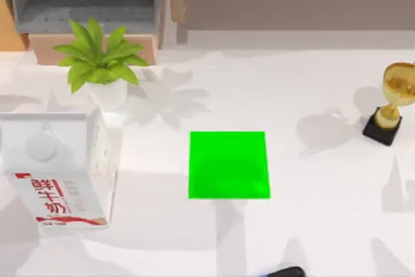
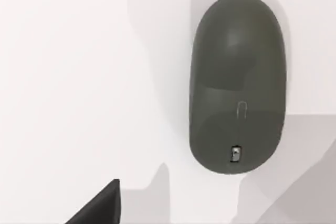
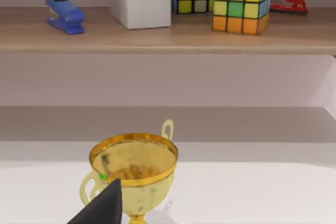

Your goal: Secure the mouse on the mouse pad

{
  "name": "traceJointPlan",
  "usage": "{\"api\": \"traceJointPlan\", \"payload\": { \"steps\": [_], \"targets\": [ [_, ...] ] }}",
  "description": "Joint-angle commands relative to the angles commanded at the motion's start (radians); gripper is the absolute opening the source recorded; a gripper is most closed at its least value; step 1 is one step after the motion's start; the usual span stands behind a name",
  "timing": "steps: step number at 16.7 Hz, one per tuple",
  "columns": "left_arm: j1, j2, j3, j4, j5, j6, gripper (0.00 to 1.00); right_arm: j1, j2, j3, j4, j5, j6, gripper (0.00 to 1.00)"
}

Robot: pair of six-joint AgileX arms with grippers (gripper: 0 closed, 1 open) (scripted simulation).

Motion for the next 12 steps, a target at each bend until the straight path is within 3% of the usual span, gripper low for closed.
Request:
{"api": "traceJointPlan", "payload": {
  "steps": [3,9,12],
  "targets": [
    [0.003,0.032,-0.041,0.069,-0.001,-0.001,1.00,0.000,0.000,0.000,0.000,0.000,0.000,1.00],
    [0.005,0.163,-0.197,0.370,-0.001,0.003,1.00,0.000,0.000,0.000,0.000,0.000,0.000,1.00],
    [0.006,0.194,-0.232,0.426,-0.001,0.004,1.00,0.000,0.000,0.000,0.000,0.000,0.000,1.00]
  ]
}}
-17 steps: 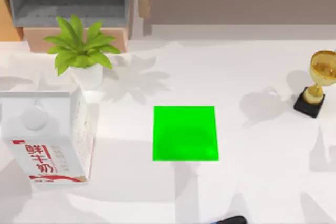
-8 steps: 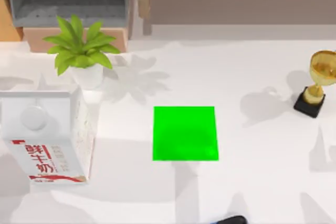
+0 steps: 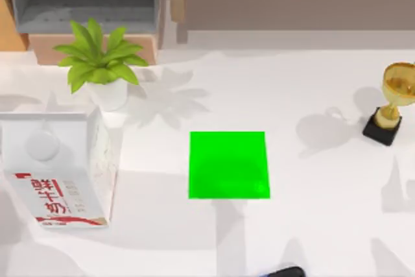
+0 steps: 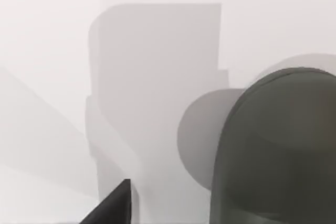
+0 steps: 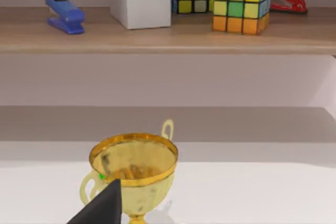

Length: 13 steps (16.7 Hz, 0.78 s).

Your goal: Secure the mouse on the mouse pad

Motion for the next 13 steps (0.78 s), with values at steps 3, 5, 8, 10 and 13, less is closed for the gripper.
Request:
{"api": "traceJointPlan", "payload": {
  "steps": [3,5,8,10,13],
  "targets": [
    [0.000,0.000,0.000,0.000,0.000,0.000,1.00,0.000,0.000,0.000,0.000,0.000,0.000,1.00],
    [0.000,0.000,0.000,0.000,0.000,0.000,0.85,0.000,0.000,0.000,0.000,0.000,0.000,1.00],
    [0.000,0.000,0.000,0.000,0.000,0.000,0.62,0.000,0.000,0.000,0.000,0.000,0.000,1.00],
    [0.000,0.000,0.000,0.000,0.000,0.000,0.47,0.000,0.000,0.000,0.000,0.000,0.000,1.00],
    [0.000,0.000,0.000,0.000,0.000,0.000,0.25,0.000,0.000,0.000,0.000,0.000,0.000,1.00]
  ]
}}
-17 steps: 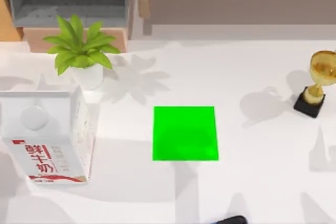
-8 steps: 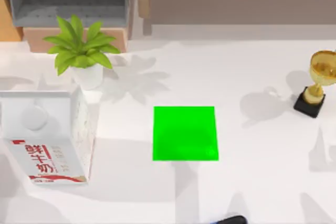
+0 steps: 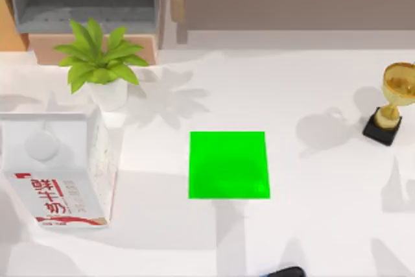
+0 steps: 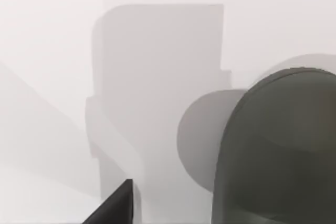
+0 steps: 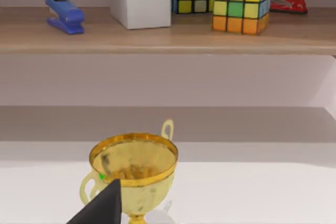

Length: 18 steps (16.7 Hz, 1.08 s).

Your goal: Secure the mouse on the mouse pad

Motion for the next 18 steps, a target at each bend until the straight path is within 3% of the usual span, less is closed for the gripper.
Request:
{"api": "traceJointPlan", "payload": {
  "steps": [3,4,11,18],
  "targets": [
    [0.000,0.000,0.000,0.000,0.000,0.000,0.02,0.000,0.000,0.000,0.000,0.000,0.000,1.00],
    [0.000,0.000,0.000,0.000,0.000,0.000,0.00,0.000,0.000,0.000,0.000,0.000,0.000,1.00],
    [0.000,0.000,0.000,0.000,0.000,0.000,0.00,0.000,0.000,0.000,0.000,0.000,0.000,1.00],
    [-0.004,-0.110,0.132,-0.223,-0.016,0.004,0.00,0.000,0.000,0.000,0.000,0.000,0.000,1.00]
  ]
}}
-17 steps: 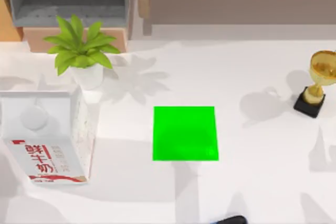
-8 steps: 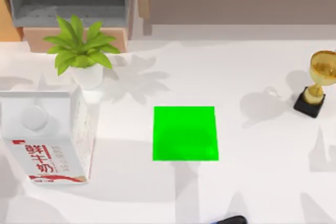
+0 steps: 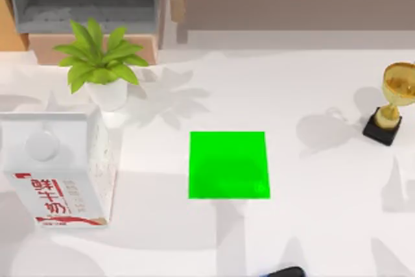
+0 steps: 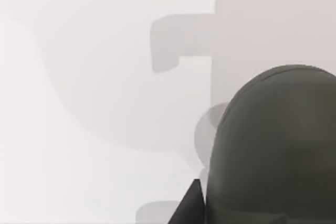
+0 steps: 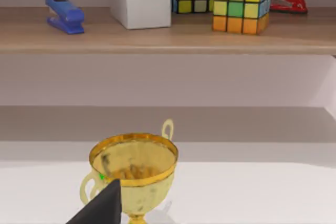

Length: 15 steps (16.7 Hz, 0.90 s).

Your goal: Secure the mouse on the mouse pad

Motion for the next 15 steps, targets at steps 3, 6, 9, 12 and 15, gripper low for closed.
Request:
{"api": "traceJointPlan", "payload": {
  "steps": [3,6,9,12,15],
  "targets": [
    [0.001,-0.055,0.088,-0.162,0.000,-0.005,0.00,0.000,0.000,0.000,0.000,0.000,0.000,1.00],
    [0.000,-0.103,0.146,-0.246,0.001,-0.007,0.00,0.000,0.000,0.000,0.000,0.000,0.000,1.00],
    [0.000,-0.108,0.151,-0.252,0.001,-0.007,0.00,0.000,0.000,0.000,0.000,0.000,0.000,1.00],
    [-0.001,-0.104,0.152,-0.250,0.001,0.003,0.00,0.000,0.000,0.000,0.000,0.000,0.000,1.00],
    [-0.029,-0.107,0.192,-0.260,0.007,0.087,0.00,0.000,0.000,0.000,0.000,0.000,0.000,1.00]
  ]
}}
